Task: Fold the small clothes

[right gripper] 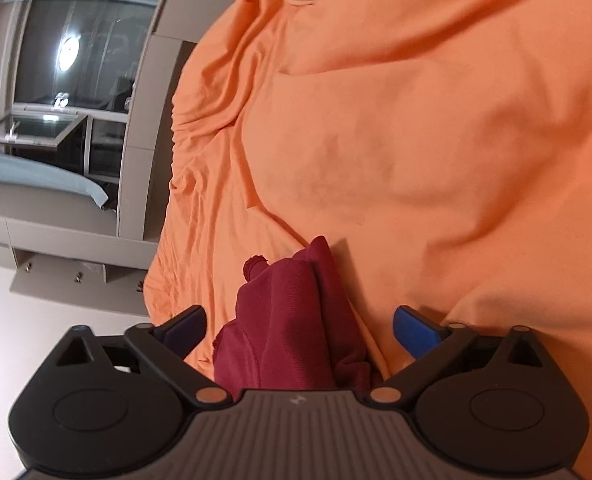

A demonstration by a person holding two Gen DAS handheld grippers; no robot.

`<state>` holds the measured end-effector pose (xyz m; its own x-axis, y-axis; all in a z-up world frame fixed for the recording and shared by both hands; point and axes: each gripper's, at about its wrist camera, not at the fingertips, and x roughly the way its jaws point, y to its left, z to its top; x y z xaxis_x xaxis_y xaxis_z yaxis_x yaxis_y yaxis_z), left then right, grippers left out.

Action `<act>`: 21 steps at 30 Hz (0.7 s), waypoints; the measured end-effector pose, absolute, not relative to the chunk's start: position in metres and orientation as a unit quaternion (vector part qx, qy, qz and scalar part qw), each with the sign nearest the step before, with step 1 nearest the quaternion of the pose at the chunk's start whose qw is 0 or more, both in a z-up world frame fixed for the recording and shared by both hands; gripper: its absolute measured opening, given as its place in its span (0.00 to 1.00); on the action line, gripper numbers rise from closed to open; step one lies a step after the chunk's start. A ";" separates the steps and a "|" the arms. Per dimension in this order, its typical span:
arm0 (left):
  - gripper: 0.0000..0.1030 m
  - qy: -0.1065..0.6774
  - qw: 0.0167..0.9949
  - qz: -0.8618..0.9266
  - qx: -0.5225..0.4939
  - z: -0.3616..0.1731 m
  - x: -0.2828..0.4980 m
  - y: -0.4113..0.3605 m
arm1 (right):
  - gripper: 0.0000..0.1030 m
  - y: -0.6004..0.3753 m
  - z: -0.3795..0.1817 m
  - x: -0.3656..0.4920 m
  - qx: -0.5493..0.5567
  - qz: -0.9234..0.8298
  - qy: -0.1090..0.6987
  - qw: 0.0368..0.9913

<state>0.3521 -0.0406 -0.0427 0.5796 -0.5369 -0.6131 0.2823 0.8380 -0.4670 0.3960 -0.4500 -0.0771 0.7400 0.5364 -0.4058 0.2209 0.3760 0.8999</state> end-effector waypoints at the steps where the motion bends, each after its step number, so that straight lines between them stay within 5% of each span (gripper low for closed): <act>1: 1.00 0.403 0.872 -0.232 -0.152 -0.038 0.357 -0.042 | 0.88 -0.446 -0.075 0.399 0.536 0.107 0.346 0.763; 5: 1.00 0.410 0.878 -0.226 -0.098 -0.023 0.370 -0.048 | 0.77 -0.435 -0.068 0.396 0.487 0.101 0.350 0.794; 9: 1.00 0.381 0.893 -0.216 -0.106 -0.023 0.374 -0.041 | 0.51 -0.430 -0.073 0.391 0.465 0.087 0.363 0.803; 21: 1.00 0.402 0.882 -0.205 -0.134 -0.040 0.381 -0.041 | 0.48 -0.424 -0.069 0.377 0.415 0.084 0.370 0.827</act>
